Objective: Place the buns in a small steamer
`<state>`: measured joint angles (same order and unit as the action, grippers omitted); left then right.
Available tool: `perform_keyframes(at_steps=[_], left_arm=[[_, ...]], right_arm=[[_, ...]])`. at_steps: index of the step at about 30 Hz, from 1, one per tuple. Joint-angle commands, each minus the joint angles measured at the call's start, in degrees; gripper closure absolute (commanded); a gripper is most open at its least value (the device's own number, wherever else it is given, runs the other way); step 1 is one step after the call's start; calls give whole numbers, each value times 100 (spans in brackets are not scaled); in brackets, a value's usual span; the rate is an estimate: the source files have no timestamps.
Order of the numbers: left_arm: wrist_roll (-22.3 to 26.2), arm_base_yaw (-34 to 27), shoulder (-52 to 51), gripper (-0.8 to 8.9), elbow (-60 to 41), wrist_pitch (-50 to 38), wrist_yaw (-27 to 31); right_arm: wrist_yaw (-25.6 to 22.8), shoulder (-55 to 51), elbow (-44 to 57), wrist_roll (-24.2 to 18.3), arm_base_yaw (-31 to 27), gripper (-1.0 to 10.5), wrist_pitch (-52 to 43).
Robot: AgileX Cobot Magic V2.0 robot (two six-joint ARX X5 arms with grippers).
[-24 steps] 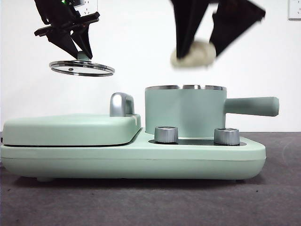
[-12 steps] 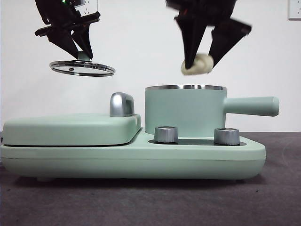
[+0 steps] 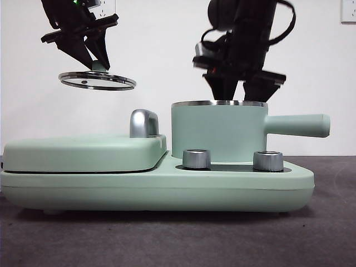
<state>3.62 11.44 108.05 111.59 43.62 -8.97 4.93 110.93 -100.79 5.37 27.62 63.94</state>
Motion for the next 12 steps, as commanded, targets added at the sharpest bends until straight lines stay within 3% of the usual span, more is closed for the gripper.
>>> perform_keyframes(at_steps=[1, 6, 12], left_arm=[[0, 22, -76, 795, 238, -125, -28], [0, 20, -74, 795, 238, -131, -28], [0, 22, -76, 795, 238, -136, -28]], right_arm=[[-33, 146, -131, -136, 22, 734, -68], [-57, 149, -131, -136, 22, 729, -127], [-55, 149, -131, -136, 0, 577, -131]])
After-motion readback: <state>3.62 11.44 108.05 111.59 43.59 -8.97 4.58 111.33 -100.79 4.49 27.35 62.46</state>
